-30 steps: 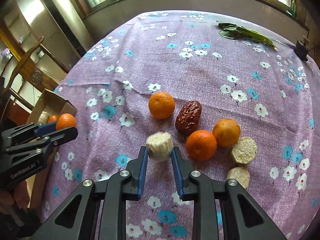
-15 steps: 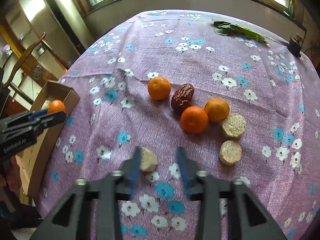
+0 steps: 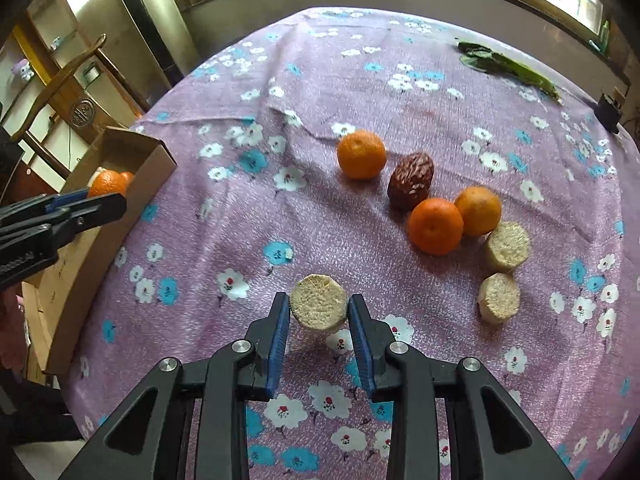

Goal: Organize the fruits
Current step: 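Carry the mandarin and yam slice in both tools into the box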

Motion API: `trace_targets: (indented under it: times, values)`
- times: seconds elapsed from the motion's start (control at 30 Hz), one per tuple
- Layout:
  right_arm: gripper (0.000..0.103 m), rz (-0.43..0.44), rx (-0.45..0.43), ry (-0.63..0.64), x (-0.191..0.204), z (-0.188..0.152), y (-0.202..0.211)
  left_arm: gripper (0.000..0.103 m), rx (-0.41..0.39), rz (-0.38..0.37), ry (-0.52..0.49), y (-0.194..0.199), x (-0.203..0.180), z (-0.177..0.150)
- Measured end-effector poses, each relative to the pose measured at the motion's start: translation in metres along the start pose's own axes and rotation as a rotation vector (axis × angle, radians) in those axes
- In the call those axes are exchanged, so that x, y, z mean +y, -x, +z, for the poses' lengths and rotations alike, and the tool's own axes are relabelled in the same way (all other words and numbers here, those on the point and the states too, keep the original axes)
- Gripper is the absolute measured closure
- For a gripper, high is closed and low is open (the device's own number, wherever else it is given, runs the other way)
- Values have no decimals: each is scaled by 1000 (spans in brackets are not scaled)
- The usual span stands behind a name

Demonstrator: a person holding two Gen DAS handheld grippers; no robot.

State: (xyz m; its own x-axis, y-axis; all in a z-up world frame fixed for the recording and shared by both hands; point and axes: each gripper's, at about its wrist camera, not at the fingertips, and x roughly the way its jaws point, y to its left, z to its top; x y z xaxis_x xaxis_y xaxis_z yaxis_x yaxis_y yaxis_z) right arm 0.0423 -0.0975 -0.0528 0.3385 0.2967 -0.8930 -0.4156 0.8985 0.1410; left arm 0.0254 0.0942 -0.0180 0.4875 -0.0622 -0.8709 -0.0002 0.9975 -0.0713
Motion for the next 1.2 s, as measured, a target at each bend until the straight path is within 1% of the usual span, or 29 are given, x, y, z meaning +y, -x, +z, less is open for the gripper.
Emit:
trace_targets:
  times: [0.13, 0.23, 0.4, 0.77, 1.0, 1.2]
  values:
    - [71, 56, -35, 6, 15, 11, 14, 69, -17, 34, 13, 9, 12, -2]
    - [70, 101, -53, 31, 34, 19, 20, 69, -25, 58, 23, 15, 22, -6]
    - [70, 145, -57, 90, 71, 29, 18, 69, -31, 86, 47, 24, 41, -12]
    - [70, 230, -41, 227, 150, 41, 8, 69, -38, 149, 131, 42, 91, -32]
    - [70, 267, -2, 290, 187, 41, -8, 69, -19, 189, 196, 43, 125, -47]
    - [70, 296, 32, 327, 209, 42, -22, 69, 0, 201, 235, 40, 145, -57]
